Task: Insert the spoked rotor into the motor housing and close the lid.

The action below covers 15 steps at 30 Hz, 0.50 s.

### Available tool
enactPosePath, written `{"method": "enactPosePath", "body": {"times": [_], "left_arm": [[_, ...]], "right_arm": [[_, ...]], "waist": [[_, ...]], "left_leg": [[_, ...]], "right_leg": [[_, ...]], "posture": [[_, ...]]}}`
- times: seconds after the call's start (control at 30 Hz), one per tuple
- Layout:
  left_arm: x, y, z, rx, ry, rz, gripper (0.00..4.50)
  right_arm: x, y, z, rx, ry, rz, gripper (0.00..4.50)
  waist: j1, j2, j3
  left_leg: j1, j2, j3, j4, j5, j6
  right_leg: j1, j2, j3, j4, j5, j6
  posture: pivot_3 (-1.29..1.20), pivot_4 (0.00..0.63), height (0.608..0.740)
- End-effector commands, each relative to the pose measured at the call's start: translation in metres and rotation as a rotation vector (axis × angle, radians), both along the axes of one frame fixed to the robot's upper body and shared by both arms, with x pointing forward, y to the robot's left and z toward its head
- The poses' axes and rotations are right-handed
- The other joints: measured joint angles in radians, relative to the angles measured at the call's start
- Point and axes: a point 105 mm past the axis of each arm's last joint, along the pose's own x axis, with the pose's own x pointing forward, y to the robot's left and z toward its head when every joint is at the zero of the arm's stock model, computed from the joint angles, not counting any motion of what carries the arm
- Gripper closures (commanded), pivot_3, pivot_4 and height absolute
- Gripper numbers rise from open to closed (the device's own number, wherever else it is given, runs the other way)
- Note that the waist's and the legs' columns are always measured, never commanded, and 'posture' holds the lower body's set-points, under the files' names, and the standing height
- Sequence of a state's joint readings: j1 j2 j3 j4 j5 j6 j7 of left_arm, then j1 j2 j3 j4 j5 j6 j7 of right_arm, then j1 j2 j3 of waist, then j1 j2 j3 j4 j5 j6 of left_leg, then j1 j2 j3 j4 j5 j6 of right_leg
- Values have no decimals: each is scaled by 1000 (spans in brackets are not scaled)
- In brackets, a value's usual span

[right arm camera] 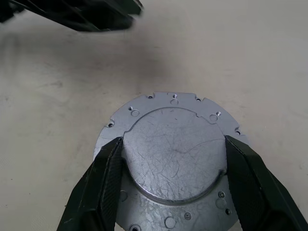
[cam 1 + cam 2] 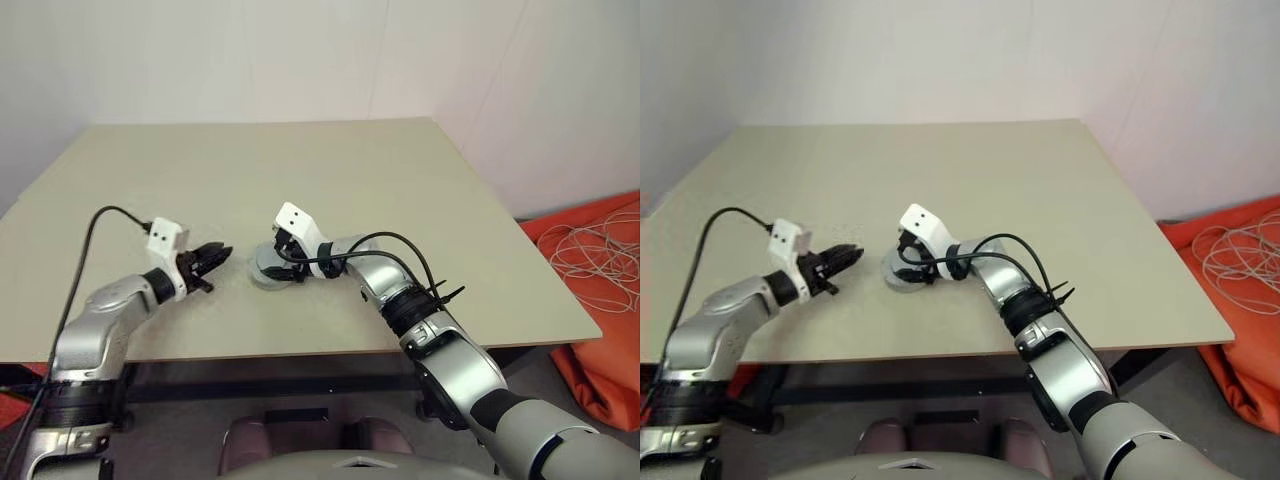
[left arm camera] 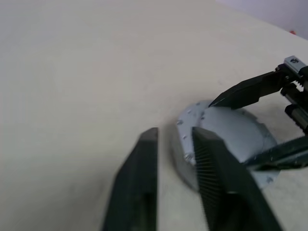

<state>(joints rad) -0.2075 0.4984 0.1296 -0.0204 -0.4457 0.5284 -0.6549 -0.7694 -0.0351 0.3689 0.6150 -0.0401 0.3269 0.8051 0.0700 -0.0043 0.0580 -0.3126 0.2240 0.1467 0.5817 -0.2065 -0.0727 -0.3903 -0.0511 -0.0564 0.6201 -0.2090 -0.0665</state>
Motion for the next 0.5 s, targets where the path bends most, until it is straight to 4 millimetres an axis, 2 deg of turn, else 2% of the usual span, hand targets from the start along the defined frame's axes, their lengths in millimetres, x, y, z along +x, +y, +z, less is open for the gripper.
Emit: {"method": "enactPosePath", "body": {"times": [0.03,0.13,0.3,0.5], "left_arm": [[12,-12,-4,54,-5,-11,4500],[15,-17,-12,67,25,-12,4500],[15,-31,-36,106,105,-32,4500],[16,-40,-41,112,127,-52,4500]], "right_arm": [[4,-10,-11,-60,16,-36,1392],[3,-10,-11,-59,17,-34,1392],[3,-11,-11,-52,24,-41,1392],[4,-13,-7,-34,39,-64,1392]], "waist": [[0,0,0],[0,0,0],[1,2,0],[2,4,-1]], "left_leg": [[0,0,0,0,0,0],[0,0,0,0,0,0],[0,0,0,-1,0,0],[0,-2,0,-1,0,0]], "right_leg": [[0,0,0,0,0,0],[-1,0,0,0,0,0],[0,0,0,0,0,0],[1,-2,0,-2,0,0]], "posture": [[0,0,740],[0,0,740],[0,0,740],[0,0,740]]}}
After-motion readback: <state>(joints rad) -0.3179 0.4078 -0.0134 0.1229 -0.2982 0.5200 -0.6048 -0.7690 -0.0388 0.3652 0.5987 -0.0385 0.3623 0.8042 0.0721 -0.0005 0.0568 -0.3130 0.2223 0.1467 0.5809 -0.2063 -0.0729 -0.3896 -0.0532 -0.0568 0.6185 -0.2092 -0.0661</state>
